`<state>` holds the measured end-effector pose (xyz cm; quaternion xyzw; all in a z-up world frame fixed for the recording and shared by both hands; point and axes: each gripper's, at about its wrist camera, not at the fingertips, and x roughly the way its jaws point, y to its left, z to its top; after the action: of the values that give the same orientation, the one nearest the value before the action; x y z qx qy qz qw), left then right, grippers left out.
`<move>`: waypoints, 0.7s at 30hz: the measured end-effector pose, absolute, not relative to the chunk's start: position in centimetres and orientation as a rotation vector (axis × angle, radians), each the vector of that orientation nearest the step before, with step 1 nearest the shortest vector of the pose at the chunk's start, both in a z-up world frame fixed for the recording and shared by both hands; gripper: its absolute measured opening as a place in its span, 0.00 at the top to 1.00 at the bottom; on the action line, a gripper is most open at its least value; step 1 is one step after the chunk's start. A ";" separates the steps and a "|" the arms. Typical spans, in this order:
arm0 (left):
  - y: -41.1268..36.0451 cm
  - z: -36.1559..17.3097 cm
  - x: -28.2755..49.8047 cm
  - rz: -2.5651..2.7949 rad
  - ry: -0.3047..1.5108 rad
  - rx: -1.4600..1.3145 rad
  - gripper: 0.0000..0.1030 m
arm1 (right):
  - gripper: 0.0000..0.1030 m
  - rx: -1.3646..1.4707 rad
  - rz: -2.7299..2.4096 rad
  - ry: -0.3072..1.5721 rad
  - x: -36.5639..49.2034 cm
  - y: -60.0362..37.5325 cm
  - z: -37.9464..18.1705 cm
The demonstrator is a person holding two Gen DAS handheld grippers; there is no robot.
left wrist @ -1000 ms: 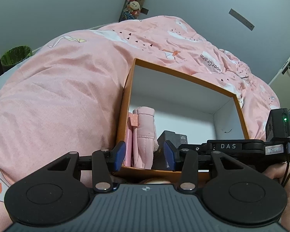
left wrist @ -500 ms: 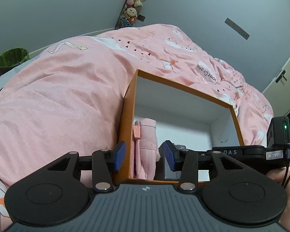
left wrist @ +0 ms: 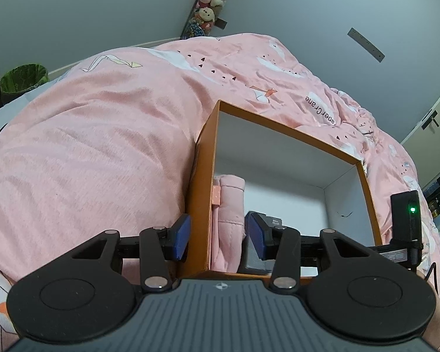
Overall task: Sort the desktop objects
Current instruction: 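Withdraw both tools from the shoebox and move toward the plush toys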
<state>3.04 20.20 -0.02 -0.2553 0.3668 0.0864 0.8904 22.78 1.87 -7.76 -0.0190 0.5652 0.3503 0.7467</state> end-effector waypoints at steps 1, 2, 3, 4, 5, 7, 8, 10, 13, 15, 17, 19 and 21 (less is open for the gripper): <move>20.2 0.0 3.0 0.178 0.762 -0.529 0.51 | 0.99 -0.050 0.780 1.236 22.7 2.2 -7.9; 20.1 0.0 3.0 0.176 0.762 -0.527 0.51 | 0.99 -0.060 0.782 1.236 22.6 2.4 -8.1; 20.0 0.0 3.0 0.174 0.762 -0.524 0.51 | 0.99 -0.071 0.778 1.235 22.5 2.6 -8.2; 20.0 0.1 3.0 0.173 0.762 -0.521 0.51 | 0.99 -0.079 0.780 1.229 22.5 2.6 -8.2; 19.9 0.2 2.9 0.174 0.762 -0.520 0.51 | 0.99 -0.082 0.781 1.223 22.4 2.5 -8.1; 19.9 0.2 2.9 0.174 0.763 -0.520 0.51 | 0.99 -0.073 0.778 1.215 22.5 2.1 -8.0; 19.9 0.2 2.9 0.174 0.763 -0.520 0.51 | 0.99 -0.066 0.778 1.212 22.5 1.9 -7.9; 19.8 0.3 2.8 0.173 0.761 -0.514 0.51 | 0.98 -0.064 0.779 1.200 22.5 1.6 -7.7; 19.4 0.8 2.6 0.169 0.757 -0.500 0.51 | 0.98 -0.089 0.779 1.170 22.2 1.6 -7.3; 19.0 1.1 2.4 0.168 0.758 -0.489 0.51 | 0.97 -0.107 0.780 1.147 22.0 1.5 -7.2; 18.6 1.4 2.2 0.173 0.762 -0.479 0.51 | 0.97 -0.119 0.778 1.125 21.9 1.4 -6.9; 18.3 1.7 2.1 0.178 0.768 -0.471 0.51 | 0.97 -0.134 0.776 1.090 21.8 1.3 -6.6; 17.9 1.9 2.0 0.185 0.774 -0.463 0.51 | 0.96 -0.157 0.760 1.058 22.0 1.5 -6.5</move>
<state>1.99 17.92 1.87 -0.2236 0.3734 0.0891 0.8959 22.03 1.50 -6.47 -0.0731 0.4920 0.3532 0.7924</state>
